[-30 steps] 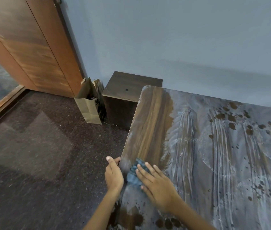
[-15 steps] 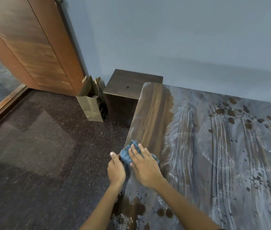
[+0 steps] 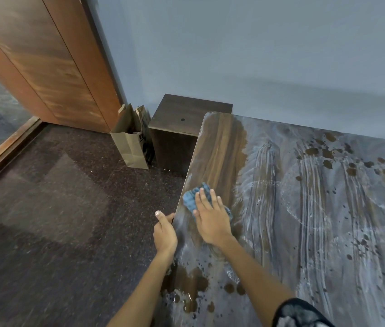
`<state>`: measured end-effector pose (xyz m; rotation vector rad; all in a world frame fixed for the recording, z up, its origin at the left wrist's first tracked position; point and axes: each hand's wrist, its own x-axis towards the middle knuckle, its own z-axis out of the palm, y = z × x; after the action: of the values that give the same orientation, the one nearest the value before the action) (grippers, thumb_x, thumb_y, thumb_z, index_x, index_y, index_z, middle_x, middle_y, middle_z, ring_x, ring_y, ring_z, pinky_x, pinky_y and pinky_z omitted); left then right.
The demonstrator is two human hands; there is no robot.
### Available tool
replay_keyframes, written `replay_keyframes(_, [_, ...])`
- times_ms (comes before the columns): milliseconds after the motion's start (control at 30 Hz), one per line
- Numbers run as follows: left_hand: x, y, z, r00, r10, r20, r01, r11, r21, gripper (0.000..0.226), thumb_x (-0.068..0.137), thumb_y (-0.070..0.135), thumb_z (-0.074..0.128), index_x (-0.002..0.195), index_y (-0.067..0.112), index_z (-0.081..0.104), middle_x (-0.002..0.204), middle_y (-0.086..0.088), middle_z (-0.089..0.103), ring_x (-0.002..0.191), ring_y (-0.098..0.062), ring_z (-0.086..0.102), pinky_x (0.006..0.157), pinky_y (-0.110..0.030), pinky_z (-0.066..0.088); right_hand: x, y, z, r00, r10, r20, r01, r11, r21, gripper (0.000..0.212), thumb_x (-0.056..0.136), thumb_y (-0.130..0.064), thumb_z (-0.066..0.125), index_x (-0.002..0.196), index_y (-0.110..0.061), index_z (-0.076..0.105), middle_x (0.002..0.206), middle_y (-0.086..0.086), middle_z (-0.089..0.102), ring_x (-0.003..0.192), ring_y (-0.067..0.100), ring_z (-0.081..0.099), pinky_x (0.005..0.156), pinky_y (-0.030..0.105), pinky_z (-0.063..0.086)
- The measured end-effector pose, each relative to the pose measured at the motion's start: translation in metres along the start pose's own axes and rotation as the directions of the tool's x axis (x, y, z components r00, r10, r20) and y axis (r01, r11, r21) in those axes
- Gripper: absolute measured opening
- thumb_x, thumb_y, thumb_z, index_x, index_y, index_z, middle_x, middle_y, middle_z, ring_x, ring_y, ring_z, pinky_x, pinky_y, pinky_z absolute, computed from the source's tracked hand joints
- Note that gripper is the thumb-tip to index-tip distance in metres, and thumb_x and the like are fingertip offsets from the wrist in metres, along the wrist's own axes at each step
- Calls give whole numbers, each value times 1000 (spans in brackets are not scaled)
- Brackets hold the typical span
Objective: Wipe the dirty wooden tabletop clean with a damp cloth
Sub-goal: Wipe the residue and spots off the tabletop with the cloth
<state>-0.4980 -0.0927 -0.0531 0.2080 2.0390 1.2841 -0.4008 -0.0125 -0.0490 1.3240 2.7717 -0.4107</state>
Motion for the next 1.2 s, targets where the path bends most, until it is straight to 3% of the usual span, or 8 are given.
replay_keyframes(267, [-4,-7,-10,997,-81,-18,80,996,-41,73,98,49,9,104,6,67,113,-15,65,105,-30,59,98,-41,42,-71,4,17,900,-425,95,426,905,11,51,97,-38,18,145,-20,18,153,-6,17,142,20,5,113,44,-2])
replay_keyframes(367, [-7,-7,-16,995,-97,12,97,992,-81,75,98,49,8,107,4,67,115,-14,64,108,-28,56,96,-39,40,-74,40,7,934,-334,130,340,940,-31,49,97,-43,-1,143,-28,0,152,-10,-1,140,19,-10,115,44,-4])
replay_keyframes(467, [-11,-7,-18,996,-92,9,92,992,-85,75,98,48,7,108,4,66,117,-14,63,108,-28,56,92,-36,38,-51,54,-3,987,-146,71,149,988,-37,78,80,-53,-29,145,-20,1,155,-6,2,143,23,-6,115,35,-5])
replay_keyframes(600, [-15,-8,-19,995,-98,14,99,991,-90,75,98,49,6,107,5,66,115,-13,63,99,-23,56,87,-33,39,-21,15,2,999,-1,33,1,1000,17,57,95,-37,2,147,-15,8,156,0,6,143,27,-5,114,37,-4])
replay_keyframes(800, [-8,-18,-27,981,-193,35,196,970,-143,80,94,57,5,100,8,67,119,-18,62,111,-32,56,102,-43,39,-77,-32,18,924,-363,116,357,931,72,52,97,-32,20,146,-16,15,155,-1,14,143,24,0,117,40,3])
replay_keyframes(900, [-11,-19,-36,970,-210,119,232,949,-215,83,95,55,1,102,3,65,119,-18,61,116,-29,53,100,-34,36,-108,-3,23,870,-471,146,473,881,25,47,99,-36,18,145,-23,16,152,-7,17,142,20,4,114,44,4])
replay_keyframes(1100, [-17,-21,-44,969,-199,148,228,951,-211,83,94,56,0,98,6,66,122,-17,60,118,-26,52,98,-32,34,-51,34,0,981,-165,100,170,985,-37,66,88,-49,-15,145,-21,1,155,-7,2,143,22,-5,117,37,0])
replay_keyframes(1200, [-20,-22,-46,969,-194,152,222,954,-202,83,94,56,-1,101,6,66,122,-16,60,118,-25,52,95,-30,34,-21,14,3,994,-70,87,72,997,-19,56,97,-39,1,146,-15,8,156,0,7,143,27,-3,116,38,1])
